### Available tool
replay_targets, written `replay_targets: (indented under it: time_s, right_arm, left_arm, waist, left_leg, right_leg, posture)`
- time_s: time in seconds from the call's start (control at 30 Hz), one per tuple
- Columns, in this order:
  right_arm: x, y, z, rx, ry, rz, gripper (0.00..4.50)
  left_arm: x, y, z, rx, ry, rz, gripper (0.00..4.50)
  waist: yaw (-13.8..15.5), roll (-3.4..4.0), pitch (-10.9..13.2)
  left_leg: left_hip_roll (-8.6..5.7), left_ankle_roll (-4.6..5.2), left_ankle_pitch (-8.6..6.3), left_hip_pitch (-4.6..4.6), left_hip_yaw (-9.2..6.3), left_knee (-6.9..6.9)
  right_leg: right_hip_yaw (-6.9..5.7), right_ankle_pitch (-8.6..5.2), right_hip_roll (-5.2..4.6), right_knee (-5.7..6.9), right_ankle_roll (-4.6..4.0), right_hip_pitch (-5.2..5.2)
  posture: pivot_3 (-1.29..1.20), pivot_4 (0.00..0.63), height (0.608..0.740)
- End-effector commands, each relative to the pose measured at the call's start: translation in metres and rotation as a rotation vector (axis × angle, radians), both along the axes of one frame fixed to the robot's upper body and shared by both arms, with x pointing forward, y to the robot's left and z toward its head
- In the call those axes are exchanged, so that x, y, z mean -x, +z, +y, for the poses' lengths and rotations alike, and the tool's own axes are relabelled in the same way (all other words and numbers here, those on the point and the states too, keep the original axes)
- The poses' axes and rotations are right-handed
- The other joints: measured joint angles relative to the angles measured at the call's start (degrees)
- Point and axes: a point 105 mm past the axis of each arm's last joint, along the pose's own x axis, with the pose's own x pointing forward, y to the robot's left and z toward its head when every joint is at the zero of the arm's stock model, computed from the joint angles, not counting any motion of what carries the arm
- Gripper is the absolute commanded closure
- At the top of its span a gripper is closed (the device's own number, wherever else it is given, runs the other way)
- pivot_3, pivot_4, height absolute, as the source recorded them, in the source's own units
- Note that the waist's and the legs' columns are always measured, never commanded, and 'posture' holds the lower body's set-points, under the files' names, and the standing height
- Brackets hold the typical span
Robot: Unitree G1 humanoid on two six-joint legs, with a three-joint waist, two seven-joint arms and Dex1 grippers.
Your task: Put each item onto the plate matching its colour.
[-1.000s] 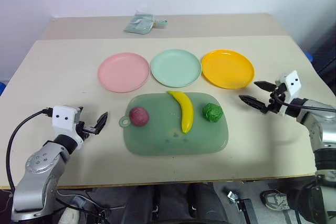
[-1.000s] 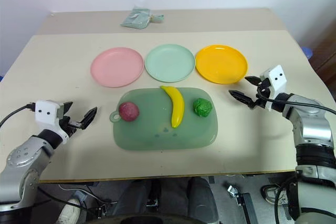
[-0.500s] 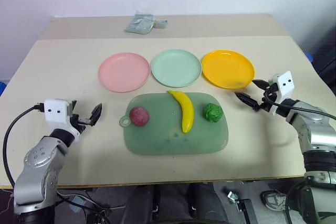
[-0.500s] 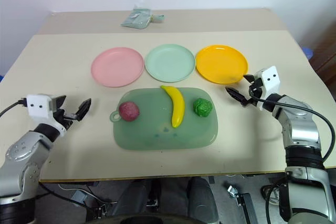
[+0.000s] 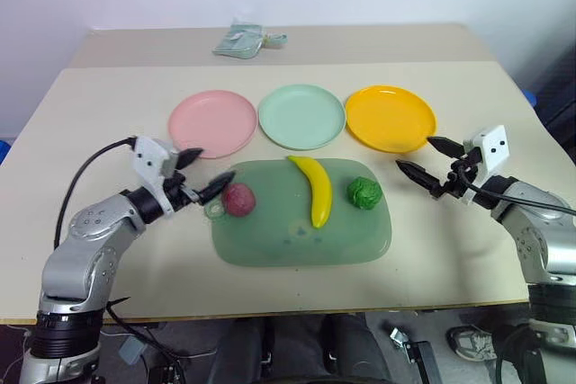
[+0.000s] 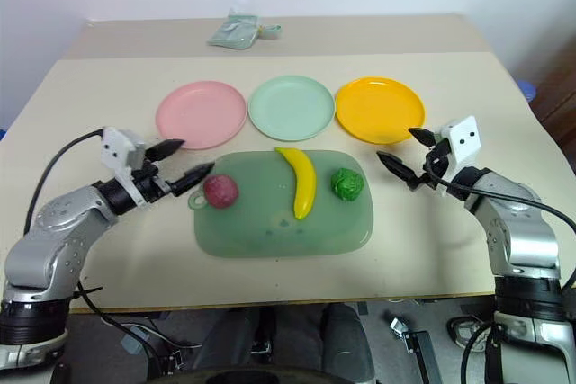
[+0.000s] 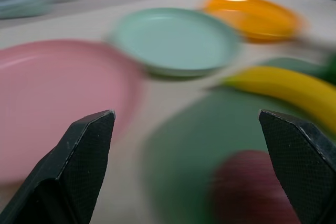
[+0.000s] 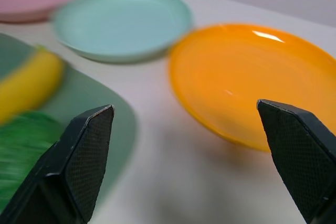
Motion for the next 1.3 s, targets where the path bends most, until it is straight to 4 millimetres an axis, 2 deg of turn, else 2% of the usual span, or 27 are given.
replay_targets:
  time_s: [0.03,0.3,0.6,0.7,0.77,0.8,0.97,1.1,1.17,1.3]
  right_arm:
    - [0.018,0.017,0.017,-0.011,0.114,-0.023,0.06]
    - [0.03,0.007,0.037,0.005,0.199,0.026,0.06]
    - [0.048,-0.002,0.052,0.062,0.324,0.083,0.06]
    - [0.051,-0.004,0.057,0.086,0.353,0.081,0.0]
    - [0.053,-0.003,0.06,0.088,0.375,0.076,0.0]
    - [0.054,-0.003,0.062,0.088,0.384,0.074,0.0]
    - [0.052,-0.001,0.064,0.094,0.389,0.061,0.0]
    - [0.049,0.002,0.064,0.097,0.381,0.038,0.0]
    - [0.048,0.005,0.068,0.087,0.387,0.015,0.0]
    - [0.049,0.009,0.079,0.08,0.412,-0.024,0.0]
  left_arm:
    - [0.012,-0.002,-0.017,-0.084,-0.145,0.0,0.0]
    - [-0.001,-0.024,-0.013,-0.249,-0.106,0.02,0.0]
    - [-0.004,-0.029,-0.014,-0.256,-0.107,0.023,0.0]
    - [-0.004,-0.031,-0.014,-0.256,-0.111,0.025,0.83]
    - [-0.003,-0.031,-0.015,-0.252,-0.112,0.026,1.75]
    - [-0.004,-0.032,-0.014,-0.251,-0.111,0.026,2.02]
    - [-0.007,-0.028,-0.011,-0.234,-0.08,0.01,2.12]
    - [-0.031,-0.005,-0.002,-0.137,0.064,-0.075,2.13]
    - [-0.053,0.007,0.01,-0.118,0.198,-0.123,2.13]
    - [-0.099,0.021,0.043,-0.066,0.504,-0.091,2.13]
  waist:
    - [0.02,0.0,0.0]
    - [0.65,-0.01,0.01]
    - [1.14,-0.02,0.01]
    - [1.12,-0.02,0.01]
    - [1.18,-0.02,0.01]
    - [1.19,-0.02,0.01]
    - [1.18,-0.02,0.01]
    - [1.34,-0.04,0.02]
    - [1.39,-0.07,0.02]
    - [1.3,-0.09,0.02]
  left_leg:
    - [0.0,0.0,0.0,0.0,0.0,0.0]
    - [-0.01,0.02,0.0,0.0,0.0,0.03]
    - [0.0,0.09,-0.04,-0.02,-0.02,0.16]
    - [0.01,0.09,-0.04,-0.02,-0.03,0.16]
    - [0.01,0.09,-0.04,-0.02,-0.03,0.16]
    - [0.01,0.09,-0.04,-0.02,-0.02,0.18]
    - [0.01,0.09,-0.04,-0.02,-0.04,0.18]
    - [0.01,0.09,-0.04,-0.03,-0.05,0.21]
    - [0.01,0.09,-0.04,-0.05,-0.12,0.3]
    - [-0.02,0.1,-0.04,-0.05,-0.13,0.35]
  right_leg:
    - [0.0,0.0,0.0,0.0,0.0,0.0]
    - [0.01,0.0,0.0,0.0,0.0,0.01]
    - [0.0,0.0,-0.01,0.02,0.01,0.04]
    - [0.01,0.0,0.0,0.03,0.0,0.03]
    - [0.0,0.0,0.0,0.03,0.01,0.04]
    - [0.0,0.0,-0.01,0.03,0.01,0.04]
    - [0.01,0.0,-0.01,0.03,0.01,0.04]
    - [0.0,0.0,-0.01,0.04,0.01,0.05]
    - [-0.05,0.01,0.01,0.08,0.01,0.09]
    - [-0.08,0.01,0.05,0.11,0.03,0.13]
  posture:
    - [0.0,0.15,0.74]
    - [0.0,0.15,0.74]
    - [0.0,0.15,0.74]
    - [0.0,0.15,0.74]
    - [0.0,0.15,0.74]
    - [0.0,0.15,0.74]
    - [0.0,0.15,0.74]
    - [0.0,0.15,0.74]
    - [0.0,0.15,0.74]
    - [0.0,0.15,0.74]
